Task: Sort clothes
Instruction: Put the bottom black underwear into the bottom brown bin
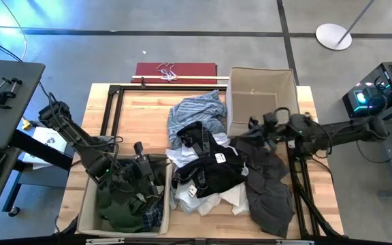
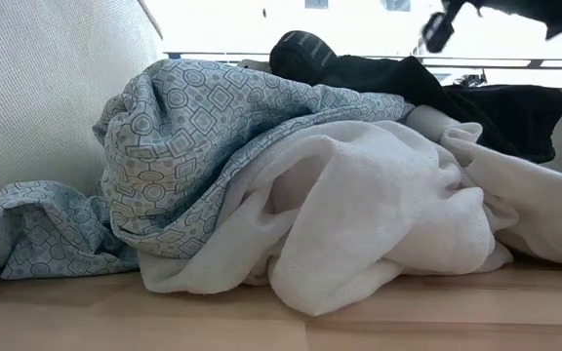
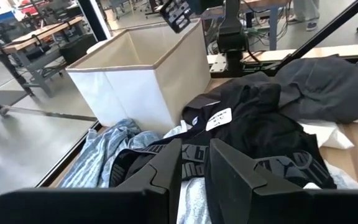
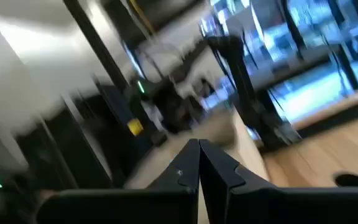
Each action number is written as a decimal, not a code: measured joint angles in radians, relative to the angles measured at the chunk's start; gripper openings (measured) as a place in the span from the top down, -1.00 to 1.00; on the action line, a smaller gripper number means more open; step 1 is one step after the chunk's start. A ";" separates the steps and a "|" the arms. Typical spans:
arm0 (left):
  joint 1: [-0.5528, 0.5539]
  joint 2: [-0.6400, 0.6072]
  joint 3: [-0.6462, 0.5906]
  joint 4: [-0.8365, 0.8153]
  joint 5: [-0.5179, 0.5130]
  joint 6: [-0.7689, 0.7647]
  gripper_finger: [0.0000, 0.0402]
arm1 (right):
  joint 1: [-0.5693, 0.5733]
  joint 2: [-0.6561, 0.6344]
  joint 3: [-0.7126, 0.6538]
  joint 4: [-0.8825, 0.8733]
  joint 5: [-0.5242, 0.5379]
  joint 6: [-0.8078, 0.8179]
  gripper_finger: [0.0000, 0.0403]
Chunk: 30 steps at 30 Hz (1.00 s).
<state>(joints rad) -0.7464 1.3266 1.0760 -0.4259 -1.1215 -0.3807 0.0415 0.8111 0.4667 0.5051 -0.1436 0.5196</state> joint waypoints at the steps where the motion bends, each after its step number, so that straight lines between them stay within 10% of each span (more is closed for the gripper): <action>1: 0.003 0.000 0.000 -0.003 0.000 0.000 0.63 | 0.016 0.026 0.055 -0.097 0.003 -0.048 0.98; 8: 0.014 0.000 0.000 -0.031 0.004 -0.032 0.63 | 0.110 0.259 0.435 -0.748 0.102 -0.241 0.58; 19: 0.014 0.000 0.000 -0.095 0.013 -0.142 0.63 | 0.286 0.637 0.686 -1.110 0.221 -0.405 -0.04; 24: 0.014 0.000 0.000 -0.095 0.012 -0.167 0.63 | 0.290 0.764 0.683 -1.124 0.293 -0.412 0.07; 30: 0.014 0.006 0.000 -0.092 0.012 -0.210 0.63 | 0.296 0.870 0.687 -1.127 0.292 -0.390 0.81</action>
<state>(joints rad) -0.7326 1.3327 1.0763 -0.5179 -1.1091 -0.5903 0.3378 1.6812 1.1538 -0.6222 0.1483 0.1297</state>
